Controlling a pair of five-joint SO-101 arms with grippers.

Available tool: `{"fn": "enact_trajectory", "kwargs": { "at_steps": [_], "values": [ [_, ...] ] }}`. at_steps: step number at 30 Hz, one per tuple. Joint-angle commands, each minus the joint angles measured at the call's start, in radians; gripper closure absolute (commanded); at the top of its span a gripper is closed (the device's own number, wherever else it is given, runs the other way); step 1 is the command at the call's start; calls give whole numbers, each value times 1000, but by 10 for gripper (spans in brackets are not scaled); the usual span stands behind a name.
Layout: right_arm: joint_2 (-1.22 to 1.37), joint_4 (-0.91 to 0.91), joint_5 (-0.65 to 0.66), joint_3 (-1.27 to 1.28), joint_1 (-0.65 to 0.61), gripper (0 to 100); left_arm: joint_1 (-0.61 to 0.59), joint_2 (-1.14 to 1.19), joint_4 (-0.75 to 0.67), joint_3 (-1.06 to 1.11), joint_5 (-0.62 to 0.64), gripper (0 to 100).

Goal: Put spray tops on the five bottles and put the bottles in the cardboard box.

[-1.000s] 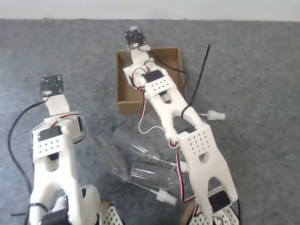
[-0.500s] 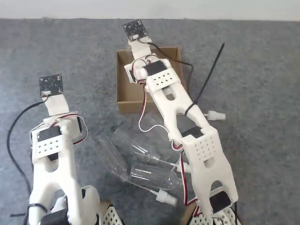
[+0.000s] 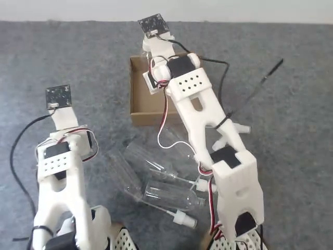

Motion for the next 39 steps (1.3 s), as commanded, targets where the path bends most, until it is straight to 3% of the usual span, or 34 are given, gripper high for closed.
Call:
{"fn": "enact_trajectory", "kwargs": {
  "at_steps": [1,13,21,33,39],
  "values": [
    [-153,119,-8,-63,8,716,2,-41,-29,-13,-9,984],
    [-292,427,-8,-63,8,716,2,-37,-31,-13,-11,984],
    [-463,435,-11,98,70,717,2,-37,-31,-13,-11,984],
    [-783,430,-6,516,64,716,2,-37,-31,-12,-11,984],
    [-811,423,-5,624,-39,715,2,-37,-31,-12,-11,984]
  ]
}}
